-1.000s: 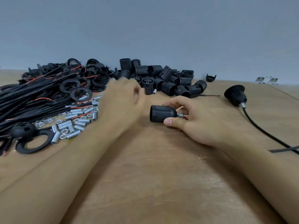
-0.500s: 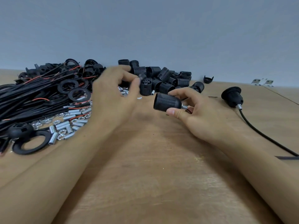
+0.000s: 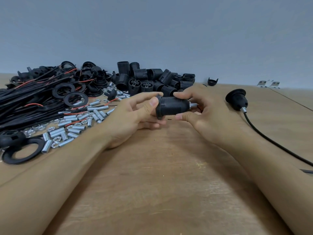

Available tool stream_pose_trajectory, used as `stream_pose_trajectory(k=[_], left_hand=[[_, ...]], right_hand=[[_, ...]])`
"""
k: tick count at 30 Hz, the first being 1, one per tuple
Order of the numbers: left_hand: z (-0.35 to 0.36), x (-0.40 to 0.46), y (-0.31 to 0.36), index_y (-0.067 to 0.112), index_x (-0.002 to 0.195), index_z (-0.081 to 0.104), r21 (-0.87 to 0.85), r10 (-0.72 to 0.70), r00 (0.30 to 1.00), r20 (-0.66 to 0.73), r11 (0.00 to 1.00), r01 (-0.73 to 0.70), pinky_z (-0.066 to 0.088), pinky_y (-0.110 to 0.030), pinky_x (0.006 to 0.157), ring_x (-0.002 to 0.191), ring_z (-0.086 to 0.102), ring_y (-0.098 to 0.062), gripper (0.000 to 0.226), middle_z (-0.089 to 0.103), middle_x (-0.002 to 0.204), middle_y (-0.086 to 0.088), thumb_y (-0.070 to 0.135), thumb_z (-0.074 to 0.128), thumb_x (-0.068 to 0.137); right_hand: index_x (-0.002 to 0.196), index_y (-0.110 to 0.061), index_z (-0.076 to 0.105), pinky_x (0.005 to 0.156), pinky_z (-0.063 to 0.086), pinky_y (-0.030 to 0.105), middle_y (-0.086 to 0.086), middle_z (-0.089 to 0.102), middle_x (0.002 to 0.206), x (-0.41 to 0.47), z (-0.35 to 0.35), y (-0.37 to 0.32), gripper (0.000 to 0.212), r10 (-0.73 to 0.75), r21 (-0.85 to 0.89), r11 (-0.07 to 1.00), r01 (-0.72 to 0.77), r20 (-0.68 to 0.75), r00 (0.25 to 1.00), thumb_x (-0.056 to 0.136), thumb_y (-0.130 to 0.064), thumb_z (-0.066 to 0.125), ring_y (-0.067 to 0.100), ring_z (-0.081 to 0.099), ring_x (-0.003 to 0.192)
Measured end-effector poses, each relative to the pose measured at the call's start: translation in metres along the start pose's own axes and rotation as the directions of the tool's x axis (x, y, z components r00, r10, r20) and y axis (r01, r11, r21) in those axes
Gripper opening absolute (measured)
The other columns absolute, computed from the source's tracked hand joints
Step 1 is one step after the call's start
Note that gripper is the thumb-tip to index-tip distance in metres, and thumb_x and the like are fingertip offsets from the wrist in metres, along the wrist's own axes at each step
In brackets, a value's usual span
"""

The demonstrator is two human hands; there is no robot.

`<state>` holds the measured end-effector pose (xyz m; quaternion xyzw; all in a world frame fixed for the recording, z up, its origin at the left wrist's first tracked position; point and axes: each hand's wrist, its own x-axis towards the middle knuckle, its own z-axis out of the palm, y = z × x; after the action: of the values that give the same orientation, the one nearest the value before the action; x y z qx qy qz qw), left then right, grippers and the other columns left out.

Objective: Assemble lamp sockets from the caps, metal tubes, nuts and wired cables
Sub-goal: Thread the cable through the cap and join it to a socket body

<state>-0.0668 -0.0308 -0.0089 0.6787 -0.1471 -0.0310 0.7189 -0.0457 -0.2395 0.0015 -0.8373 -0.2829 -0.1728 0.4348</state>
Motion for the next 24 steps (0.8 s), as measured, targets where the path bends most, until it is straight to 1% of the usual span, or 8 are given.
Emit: stream_pose_trajectory(k=[3, 6, 9, 12, 15, 17, 19, 24], left_hand=[[0.0016, -0.0006, 0.0030, 0.015, 0.113, 0.068, 0.032, -0.018, 1.000, -0.024, 0.999, 0.019, 0.058, -0.030, 0.067, 0.075, 0.073, -0.029, 0.051, 0.073, 0.088, -0.022, 0.051, 0.060, 0.078], [0.0036, 0.0003, 0.0043, 0.019, 0.085, 0.077, 0.047, -0.040, 0.999, -0.032, 0.998, 0.041, 0.054, -0.026, 0.054, 0.061, 0.071, -0.027, 0.046, 0.071, 0.077, -0.023, 0.059, 0.057, 0.075], [0.0038, 0.0010, 0.0043, 0.021, 0.077, 0.079, 0.084, -0.063, 0.998, -0.029, 0.994, 0.065, 0.052, -0.024, 0.050, 0.055, 0.070, -0.025, 0.048, 0.071, 0.072, -0.022, 0.061, 0.052, 0.078], [0.0008, 0.0009, 0.0015, 0.022, 0.098, 0.076, 0.036, -0.035, 0.999, -0.014, 0.999, 0.035, 0.056, -0.028, 0.060, 0.070, 0.073, -0.027, 0.041, 0.074, 0.088, -0.021, 0.054, 0.062, 0.077], [-0.0042, 0.0008, -0.0008, 0.022, 0.124, 0.065, 0.064, 0.010, 1.000, 0.024, 0.998, -0.012, 0.059, -0.037, 0.078, 0.093, 0.072, -0.030, 0.048, 0.073, 0.107, -0.017, 0.032, 0.079, 0.079], [-0.0057, 0.0022, -0.0012, 0.024, 0.121, 0.068, 0.056, 0.044, 0.999, 0.000, 0.997, -0.044, 0.057, -0.043, 0.091, 0.108, 0.068, -0.029, 0.046, 0.072, 0.117, -0.011, 0.019, 0.080, 0.077], [-0.0049, 0.0028, 0.0007, 0.016, 0.112, 0.071, -0.029, 0.076, 0.997, -0.032, 0.997, -0.077, 0.052, -0.048, 0.099, 0.117, 0.064, -0.031, 0.035, 0.069, 0.122, -0.015, 0.010, 0.077, 0.078], [-0.0024, 0.0037, 0.0038, 0.011, 0.109, 0.068, -0.169, 0.058, 0.996, -0.074, 0.983, -0.070, 0.055, -0.038, 0.096, 0.119, 0.064, -0.027, 0.030, 0.069, 0.123, -0.014, 0.012, 0.067, 0.079]], right_hand=[[0.108, -0.014, 0.069, 0.090, 0.050, 0.034, -0.003, 0.058, 0.104, 0.0004, -0.0013, 0.0002, 0.041, -0.140, -0.081, 0.987, 0.138, -0.010, 0.990, 0.072, 0.000, 0.082, 0.011, 0.057, 0.099], [0.105, -0.011, 0.070, 0.086, 0.051, 0.037, 0.002, 0.059, 0.105, -0.0019, 0.0004, 0.0012, 0.037, -0.235, -0.145, 0.962, 0.230, -0.019, 0.972, 0.072, 0.002, 0.081, 0.018, 0.058, 0.097], [0.105, -0.011, 0.071, 0.080, 0.050, 0.034, 0.002, 0.059, 0.104, -0.0039, 0.0018, 0.0012, 0.035, -0.276, -0.174, 0.947, 0.271, -0.001, 0.961, 0.072, 0.000, 0.081, 0.019, 0.058, 0.093], [0.109, -0.020, 0.071, 0.082, 0.046, 0.021, -0.011, 0.057, 0.099, -0.0023, -0.0030, 0.0030, 0.041, -0.201, -0.114, 0.973, 0.199, -0.009, 0.980, 0.072, -0.010, 0.084, 0.005, 0.056, 0.091], [0.107, -0.029, 0.069, 0.088, 0.051, 0.031, -0.018, 0.059, 0.099, -0.0016, -0.0059, 0.0039, 0.042, -0.043, -0.065, 0.997, 0.042, -0.009, 0.999, 0.070, -0.017, 0.087, 0.003, 0.059, 0.094], [0.103, -0.035, 0.068, 0.090, 0.052, 0.030, -0.018, 0.064, 0.101, -0.0009, -0.0038, 0.0040, 0.040, 0.035, -0.032, 0.999, -0.035, -0.009, 0.999, 0.069, -0.023, 0.088, 0.002, 0.060, 0.095], [0.098, -0.040, 0.067, 0.091, 0.052, 0.030, -0.019, 0.066, 0.098, 0.0005, -0.0005, 0.0033, 0.039, 0.082, 0.006, 0.997, -0.082, 0.008, 0.997, 0.069, -0.026, 0.088, 0.001, 0.061, 0.093], [0.094, -0.041, 0.067, 0.089, 0.054, 0.036, -0.022, 0.068, 0.093, 0.0020, 0.0023, 0.0027, 0.037, 0.128, 0.054, 0.990, -0.129, 0.006, 0.992, 0.068, -0.026, 0.088, 0.003, 0.063, 0.090]])
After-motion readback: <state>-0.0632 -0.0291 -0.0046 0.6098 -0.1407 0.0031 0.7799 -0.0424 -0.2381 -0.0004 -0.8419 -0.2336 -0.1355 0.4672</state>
